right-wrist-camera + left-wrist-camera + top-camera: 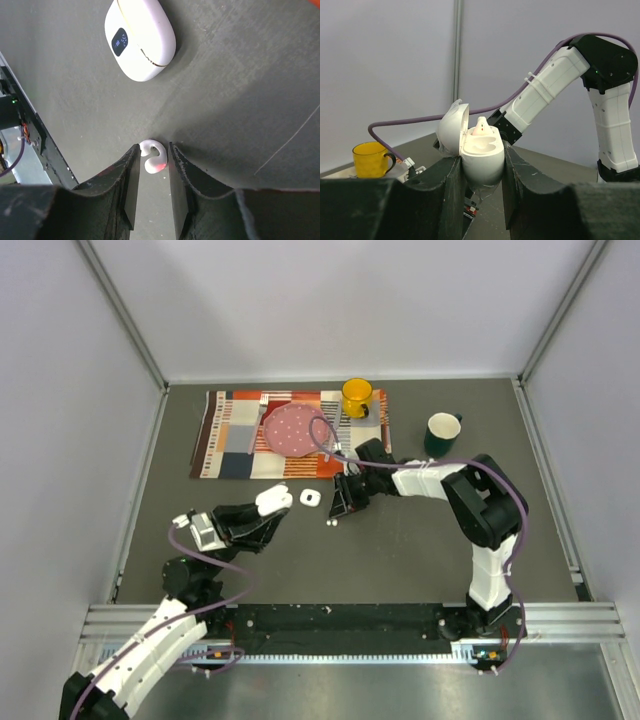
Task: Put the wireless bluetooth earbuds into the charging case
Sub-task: Pick up the earbud from the center of the board.
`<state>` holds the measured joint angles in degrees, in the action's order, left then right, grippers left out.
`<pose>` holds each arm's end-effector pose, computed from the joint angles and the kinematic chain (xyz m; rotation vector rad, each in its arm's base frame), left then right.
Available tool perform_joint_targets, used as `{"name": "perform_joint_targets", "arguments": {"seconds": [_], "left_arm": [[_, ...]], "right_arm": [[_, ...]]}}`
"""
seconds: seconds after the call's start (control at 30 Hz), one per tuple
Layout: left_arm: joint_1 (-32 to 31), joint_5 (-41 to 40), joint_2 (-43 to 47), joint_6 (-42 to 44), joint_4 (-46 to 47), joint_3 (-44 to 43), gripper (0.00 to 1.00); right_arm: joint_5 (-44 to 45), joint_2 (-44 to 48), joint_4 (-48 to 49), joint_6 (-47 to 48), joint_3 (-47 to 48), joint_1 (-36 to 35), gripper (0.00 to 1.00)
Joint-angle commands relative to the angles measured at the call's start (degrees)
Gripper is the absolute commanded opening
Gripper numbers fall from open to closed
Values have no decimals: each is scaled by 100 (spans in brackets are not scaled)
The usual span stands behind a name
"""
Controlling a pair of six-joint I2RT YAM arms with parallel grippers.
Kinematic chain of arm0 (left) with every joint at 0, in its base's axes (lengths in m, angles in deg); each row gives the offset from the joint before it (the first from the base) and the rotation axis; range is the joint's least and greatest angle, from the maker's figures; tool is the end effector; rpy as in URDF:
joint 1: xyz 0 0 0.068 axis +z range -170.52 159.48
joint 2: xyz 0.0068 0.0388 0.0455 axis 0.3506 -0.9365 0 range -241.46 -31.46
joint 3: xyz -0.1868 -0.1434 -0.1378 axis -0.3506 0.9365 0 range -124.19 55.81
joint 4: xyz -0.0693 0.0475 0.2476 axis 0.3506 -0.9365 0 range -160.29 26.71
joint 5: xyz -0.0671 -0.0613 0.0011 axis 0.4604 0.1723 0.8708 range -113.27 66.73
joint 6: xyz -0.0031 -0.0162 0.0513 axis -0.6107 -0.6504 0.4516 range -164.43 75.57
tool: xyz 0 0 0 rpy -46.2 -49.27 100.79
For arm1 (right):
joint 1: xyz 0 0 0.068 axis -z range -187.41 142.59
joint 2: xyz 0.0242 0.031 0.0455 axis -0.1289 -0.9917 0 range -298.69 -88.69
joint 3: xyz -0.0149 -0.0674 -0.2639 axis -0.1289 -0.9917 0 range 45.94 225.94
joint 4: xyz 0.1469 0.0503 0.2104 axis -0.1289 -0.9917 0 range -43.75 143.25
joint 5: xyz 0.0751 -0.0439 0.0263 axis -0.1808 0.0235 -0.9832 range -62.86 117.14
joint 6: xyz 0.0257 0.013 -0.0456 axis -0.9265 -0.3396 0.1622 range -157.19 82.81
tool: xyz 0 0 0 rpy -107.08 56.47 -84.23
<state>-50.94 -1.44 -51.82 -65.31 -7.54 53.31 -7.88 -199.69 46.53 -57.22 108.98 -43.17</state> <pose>0.0869 -0.0663 0.2531 0.4471 0.9054 -0.9948 0.2988 0.2404 0.1339 -0.6270 2.5916 1.1351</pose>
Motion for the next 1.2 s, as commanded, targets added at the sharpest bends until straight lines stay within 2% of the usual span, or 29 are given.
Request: {"name": "perform_joint_targets", "arguments": {"seconds": [0.0,0.53,1.17], "left_arm": [[27,-47,-108,32,261,1208,0],[27,-117,-144,93,209,1199,0],[27,-152,-117,120,121,1191,0]], "right_arm": [[400,-80,-198,228,-275,-106,29],[602,114,-14,289,-636,-167,27],[224,254,329,237,-794,-185,22]]}}
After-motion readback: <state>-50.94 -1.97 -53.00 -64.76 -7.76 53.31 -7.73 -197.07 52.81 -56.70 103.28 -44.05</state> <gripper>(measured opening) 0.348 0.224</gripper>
